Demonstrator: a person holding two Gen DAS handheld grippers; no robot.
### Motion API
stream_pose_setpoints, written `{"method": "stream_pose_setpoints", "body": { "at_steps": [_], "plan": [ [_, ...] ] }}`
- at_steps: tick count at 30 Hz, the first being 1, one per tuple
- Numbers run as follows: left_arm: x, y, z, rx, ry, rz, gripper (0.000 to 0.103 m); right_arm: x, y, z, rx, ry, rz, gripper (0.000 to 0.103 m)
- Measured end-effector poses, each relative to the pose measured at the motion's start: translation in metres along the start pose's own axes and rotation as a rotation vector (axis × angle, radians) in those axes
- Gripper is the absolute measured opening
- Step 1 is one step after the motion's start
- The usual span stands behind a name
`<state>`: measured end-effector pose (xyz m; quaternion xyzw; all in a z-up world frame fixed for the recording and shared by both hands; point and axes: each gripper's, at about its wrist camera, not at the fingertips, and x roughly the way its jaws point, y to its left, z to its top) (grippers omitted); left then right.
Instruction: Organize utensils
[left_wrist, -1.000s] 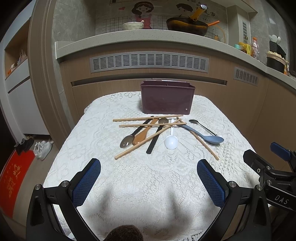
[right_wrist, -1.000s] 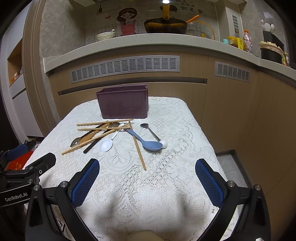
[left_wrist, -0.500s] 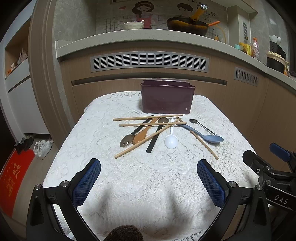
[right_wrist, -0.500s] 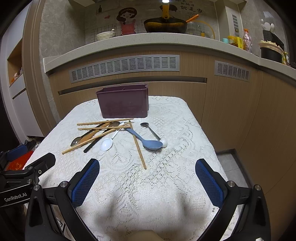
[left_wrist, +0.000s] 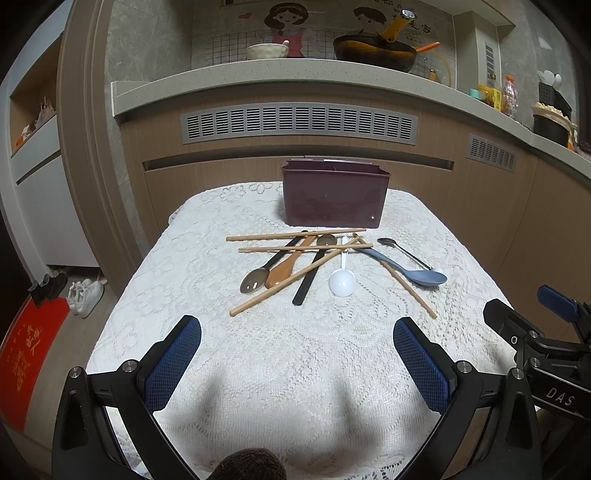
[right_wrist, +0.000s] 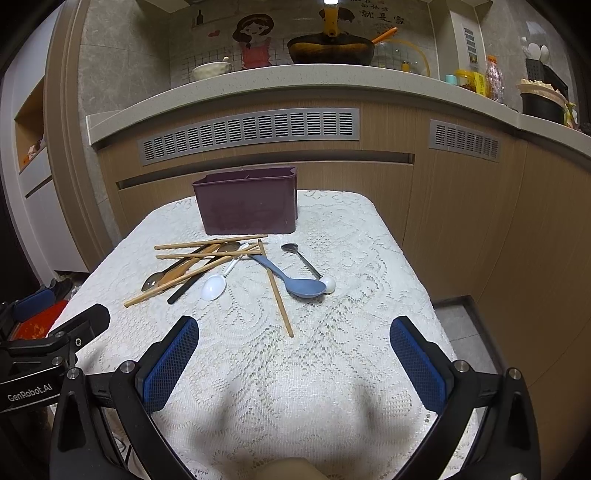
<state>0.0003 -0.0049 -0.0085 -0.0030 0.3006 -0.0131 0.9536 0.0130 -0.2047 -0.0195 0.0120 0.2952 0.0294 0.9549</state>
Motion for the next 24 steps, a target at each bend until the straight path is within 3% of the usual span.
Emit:
{"method": "stream_pose_setpoints", "body": {
  "at_steps": [24],
  "plan": [
    [0.01, 0.002, 0.007, 0.001, 0.019, -0.001, 0.103, 0.005, -0.004, 0.004, 0.004, -0.003, -0.007, 0.103]
  ]
}}
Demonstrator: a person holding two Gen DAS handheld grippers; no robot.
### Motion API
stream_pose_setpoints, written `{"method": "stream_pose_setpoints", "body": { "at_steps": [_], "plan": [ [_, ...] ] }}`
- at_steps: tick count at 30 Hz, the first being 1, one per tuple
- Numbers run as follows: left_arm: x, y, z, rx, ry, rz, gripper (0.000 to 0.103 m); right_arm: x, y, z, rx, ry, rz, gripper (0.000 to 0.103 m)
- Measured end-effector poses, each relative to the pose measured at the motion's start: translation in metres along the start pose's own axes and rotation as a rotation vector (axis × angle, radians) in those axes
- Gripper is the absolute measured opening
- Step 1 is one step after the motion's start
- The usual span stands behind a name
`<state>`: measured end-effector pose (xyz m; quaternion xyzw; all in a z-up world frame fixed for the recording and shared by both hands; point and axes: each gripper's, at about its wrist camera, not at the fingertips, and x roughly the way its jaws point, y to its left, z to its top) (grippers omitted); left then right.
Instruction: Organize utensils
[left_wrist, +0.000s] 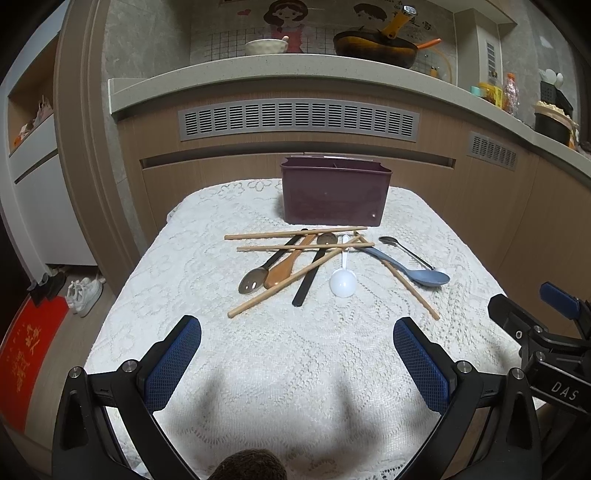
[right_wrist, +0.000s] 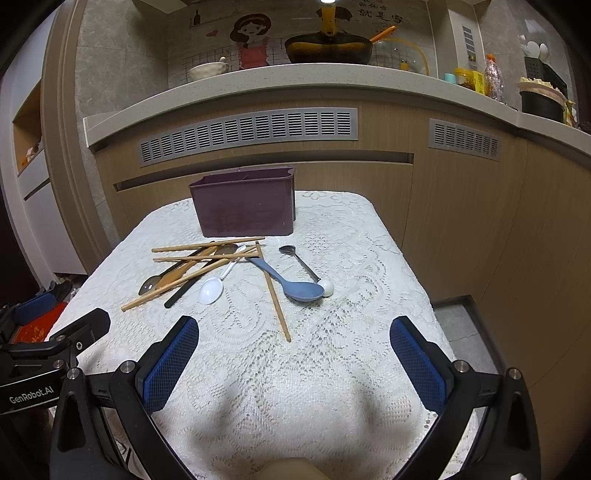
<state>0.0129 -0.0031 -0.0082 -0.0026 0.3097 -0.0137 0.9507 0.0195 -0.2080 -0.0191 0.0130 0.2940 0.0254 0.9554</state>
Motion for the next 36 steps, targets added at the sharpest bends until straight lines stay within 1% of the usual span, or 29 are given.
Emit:
{"method": "stream_pose_setpoints", "body": {
  "at_steps": [6, 9, 14, 17, 19, 22, 23, 25, 26, 27, 29, 30, 36],
  "plan": [
    [0.019, 0.006, 0.008, 0.007, 0.007, 0.009, 0.103, 0.012, -0.005, 0.008, -0.013, -0.02, -0.018, 0.103],
    [0.033, 0.01, 0.012, 0.007, 0.022, -0.005, 0.103, 0.023, -0.009, 0.015, -0.017, -0.029, -0.028, 0.103],
    [0.058, 0.018, 0.022, -0.004, 0.055, -0.039, 0.103, 0.058, -0.014, 0.034, -0.07, 0.016, -0.023, 0.103],
    [0.077, 0.022, 0.029, 0.004, 0.089, -0.063, 0.103, 0.081, -0.016, 0.042, -0.093, 0.057, 0.002, 0.103],
    [0.087, 0.026, 0.031, 0.007, 0.099, -0.059, 0.103, 0.101, -0.016, 0.048, -0.104, 0.101, 0.041, 0.103],
    [0.095, 0.033, 0.03, -0.004, 0.103, -0.049, 0.103, 0.132, -0.013, 0.057, -0.126, 0.158, 0.07, 0.103],
    [0.097, 0.037, 0.029, -0.011, 0.108, -0.047, 0.103, 0.144, -0.012, 0.06, -0.135, 0.176, 0.083, 0.101],
    [0.103, 0.045, 0.026, -0.028, 0.125, -0.042, 0.103, 0.164, -0.009, 0.065, -0.15, 0.208, 0.095, 0.083],
    [0.104, 0.048, 0.024, -0.033, 0.129, -0.04, 0.103, 0.18, -0.008, 0.068, -0.16, 0.249, 0.106, 0.064],
    [0.106, 0.052, 0.022, -0.035, 0.133, -0.034, 0.103, 0.192, -0.007, 0.069, -0.162, 0.28, 0.119, 0.052],
    [0.106, 0.055, 0.019, -0.036, 0.128, -0.029, 0.103, 0.215, -0.005, 0.072, -0.161, 0.334, 0.142, 0.047],
    [0.106, 0.057, 0.018, -0.039, 0.126, -0.026, 0.103, 0.225, -0.003, 0.073, -0.172, 0.345, 0.135, 0.047],
    [0.108, 0.067, 0.014, -0.066, 0.144, -0.027, 0.103, 0.254, 0.016, 0.075, -0.246, 0.364, 0.143, 0.046]
  ]
}}
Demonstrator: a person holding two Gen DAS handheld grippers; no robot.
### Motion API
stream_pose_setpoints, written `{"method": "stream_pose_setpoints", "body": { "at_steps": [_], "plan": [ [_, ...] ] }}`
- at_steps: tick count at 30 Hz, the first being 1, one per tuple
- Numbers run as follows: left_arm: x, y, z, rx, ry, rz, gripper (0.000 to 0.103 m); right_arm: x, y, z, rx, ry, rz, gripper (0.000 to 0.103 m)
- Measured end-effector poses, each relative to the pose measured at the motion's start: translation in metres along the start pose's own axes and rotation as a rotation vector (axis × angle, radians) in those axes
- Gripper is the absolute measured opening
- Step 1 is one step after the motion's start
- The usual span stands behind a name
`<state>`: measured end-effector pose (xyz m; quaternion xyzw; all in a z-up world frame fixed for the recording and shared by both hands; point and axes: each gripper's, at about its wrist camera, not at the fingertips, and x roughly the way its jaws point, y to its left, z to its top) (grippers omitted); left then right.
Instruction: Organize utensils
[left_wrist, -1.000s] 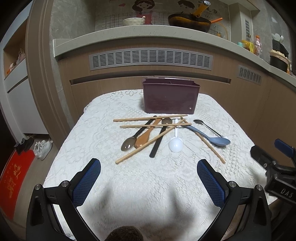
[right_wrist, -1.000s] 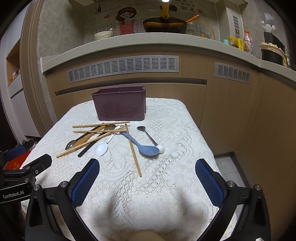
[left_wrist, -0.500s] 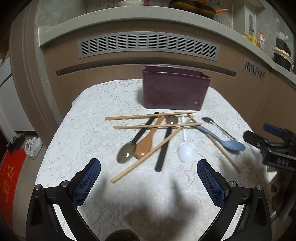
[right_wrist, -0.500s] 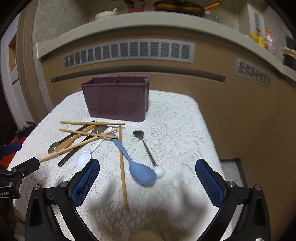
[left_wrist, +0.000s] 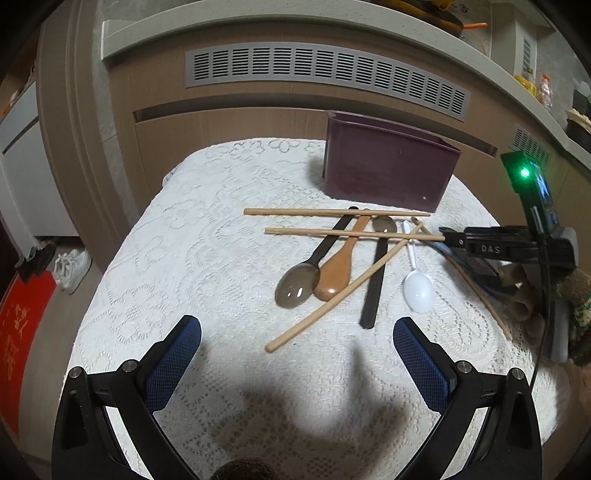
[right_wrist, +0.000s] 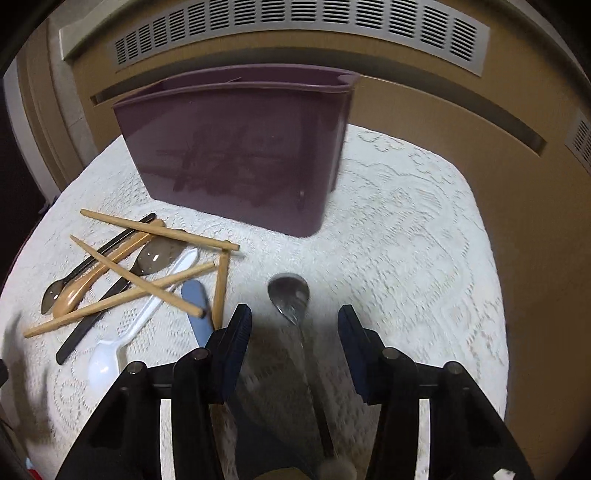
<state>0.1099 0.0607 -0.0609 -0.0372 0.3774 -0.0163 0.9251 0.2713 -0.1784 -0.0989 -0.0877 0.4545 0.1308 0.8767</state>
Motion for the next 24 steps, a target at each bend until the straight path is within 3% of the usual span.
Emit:
{"method": "stream_pose_setpoints", "body": {
  "at_steps": [4, 7, 8, 11, 15, 18, 20, 22, 24],
  "plan": [
    [0.001, 0.0, -0.002, 0.004, 0.011, -0.008, 0.103, 0.006, 0.001, 0.008, -0.009, 0.018, 0.02, 0.046],
    [0.002, -0.001, -0.003, 0.004, 0.014, -0.02, 0.103, 0.005, 0.0, 0.009, -0.016, 0.028, 0.028, 0.035],
    [0.003, -0.001, -0.002, 0.004, 0.014, -0.02, 0.103, 0.003, 0.0, 0.009, -0.021, 0.031, 0.023, 0.024],
    [0.006, 0.001, 0.005, 0.0, 0.005, -0.03, 0.103, -0.004, -0.002, 0.006, -0.023, 0.03, 0.022, 0.023],
    [0.019, 0.015, 0.019, -0.06, 0.022, -0.133, 0.103, -0.021, -0.007, -0.003, -0.004, 0.019, 0.053, 0.024],
    [0.033, 0.019, 0.027, -0.073, 0.051, -0.136, 0.101, -0.037, -0.014, -0.014, 0.022, 0.006, 0.072, 0.024],
    [0.036, 0.015, 0.029, -0.03, 0.043, -0.129, 0.094, -0.051, -0.017, -0.024, 0.032, -0.013, 0.076, 0.024],
    [0.037, 0.007, 0.031, 0.027, 0.033, -0.126, 0.077, -0.066, -0.021, -0.038, 0.04, -0.031, 0.076, 0.025],
    [0.041, -0.001, 0.032, 0.067, 0.036, -0.14, 0.067, -0.077, -0.023, -0.051, 0.044, -0.036, 0.068, 0.028]
  ]
}}
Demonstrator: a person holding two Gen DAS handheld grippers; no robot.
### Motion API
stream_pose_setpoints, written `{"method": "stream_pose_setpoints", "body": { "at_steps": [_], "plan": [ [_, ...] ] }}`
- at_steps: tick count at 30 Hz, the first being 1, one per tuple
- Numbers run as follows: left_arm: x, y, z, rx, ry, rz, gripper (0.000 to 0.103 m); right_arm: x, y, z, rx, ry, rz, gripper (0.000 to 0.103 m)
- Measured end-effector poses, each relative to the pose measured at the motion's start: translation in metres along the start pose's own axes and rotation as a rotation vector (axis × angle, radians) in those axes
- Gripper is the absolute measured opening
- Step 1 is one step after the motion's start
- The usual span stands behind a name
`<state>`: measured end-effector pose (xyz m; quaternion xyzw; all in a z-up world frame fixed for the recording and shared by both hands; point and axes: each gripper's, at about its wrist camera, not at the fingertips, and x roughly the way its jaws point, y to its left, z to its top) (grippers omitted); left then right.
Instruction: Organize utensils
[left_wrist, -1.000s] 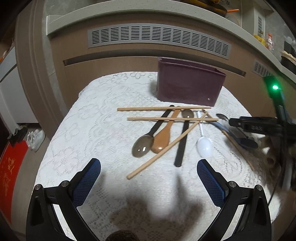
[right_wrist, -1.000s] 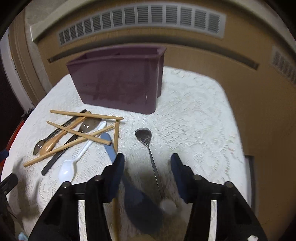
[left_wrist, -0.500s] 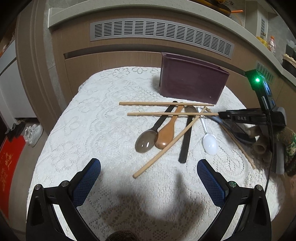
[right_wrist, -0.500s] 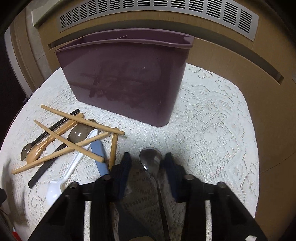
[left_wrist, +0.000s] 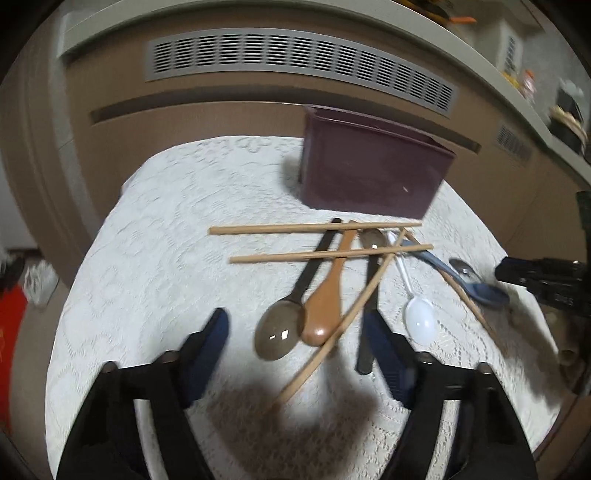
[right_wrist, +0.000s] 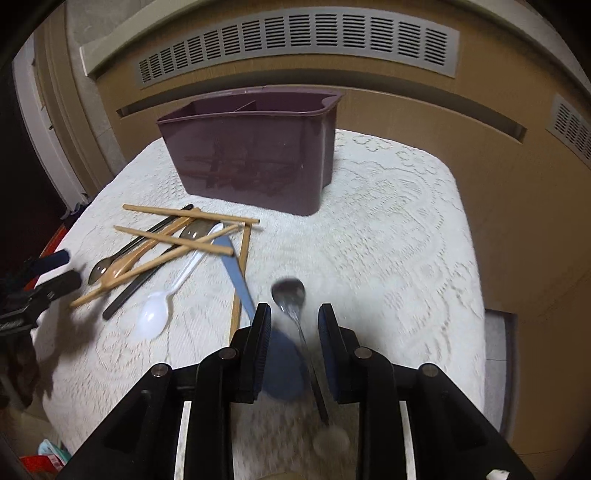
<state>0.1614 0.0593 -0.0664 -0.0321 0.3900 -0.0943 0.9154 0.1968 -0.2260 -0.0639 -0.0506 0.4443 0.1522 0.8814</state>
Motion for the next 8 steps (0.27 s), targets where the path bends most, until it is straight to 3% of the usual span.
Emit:
{"method": "stream_pose_setpoints", "body": {
  "at_steps": [4, 8],
  "plan": [
    [0.013, -0.014, 0.009, 0.069, 0.022, -0.047, 0.046, -0.012, -0.002, -0.025, -0.003, 0.0, -0.045, 0.029],
    [0.028, -0.026, 0.023, 0.139, 0.049, -0.073, 0.036, -0.02, -0.009, -0.043, 0.043, -0.003, -0.046, 0.03]
  ]
}}
